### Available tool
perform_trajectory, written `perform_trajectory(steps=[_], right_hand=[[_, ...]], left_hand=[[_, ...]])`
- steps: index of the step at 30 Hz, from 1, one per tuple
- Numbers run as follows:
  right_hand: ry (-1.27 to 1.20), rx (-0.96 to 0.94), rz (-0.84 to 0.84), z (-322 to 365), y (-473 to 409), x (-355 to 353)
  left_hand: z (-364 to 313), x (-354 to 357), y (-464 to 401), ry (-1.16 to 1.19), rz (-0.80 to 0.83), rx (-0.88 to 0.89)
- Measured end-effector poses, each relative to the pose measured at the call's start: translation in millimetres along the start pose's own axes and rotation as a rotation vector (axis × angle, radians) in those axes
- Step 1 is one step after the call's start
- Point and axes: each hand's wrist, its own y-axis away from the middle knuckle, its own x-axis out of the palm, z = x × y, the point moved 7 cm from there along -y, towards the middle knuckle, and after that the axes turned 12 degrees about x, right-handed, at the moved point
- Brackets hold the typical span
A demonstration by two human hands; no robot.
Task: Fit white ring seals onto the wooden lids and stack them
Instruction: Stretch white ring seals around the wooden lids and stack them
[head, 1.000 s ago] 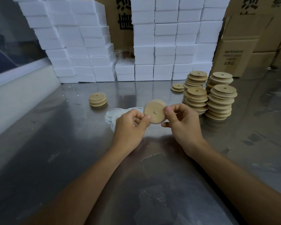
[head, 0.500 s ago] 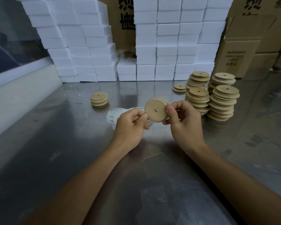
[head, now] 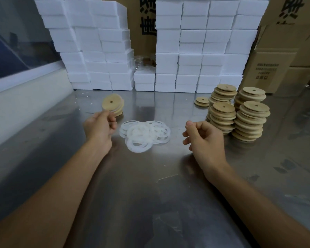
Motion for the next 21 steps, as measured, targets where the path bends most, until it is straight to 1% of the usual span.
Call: perform_trajectory(steps=[3, 10, 16, 21], right_hand=[[-0.047, 0.016, -0.015, -0.2, -0.8, -3.4], [-0.088, 0.027, -0.006, -2.2, -1.8, -4.5], [-0.111, 0.01, -0.01, -0.1, -1.5, -5.3], [-0.118, 0.005, -0.006, 1.3, -0.3, -4.6]], left_hand=[[6.4, 2.6, -18.7, 0.0, -0.014, -0.02], [17.0, 12.2, -53.4, -0.121, 0.007, -0.032], [24.6, 13.9, -64.2, -0.219, 0.024, -0.035], [25.7, 12.0, -67.7, -0.308, -0.012, -0.02]])
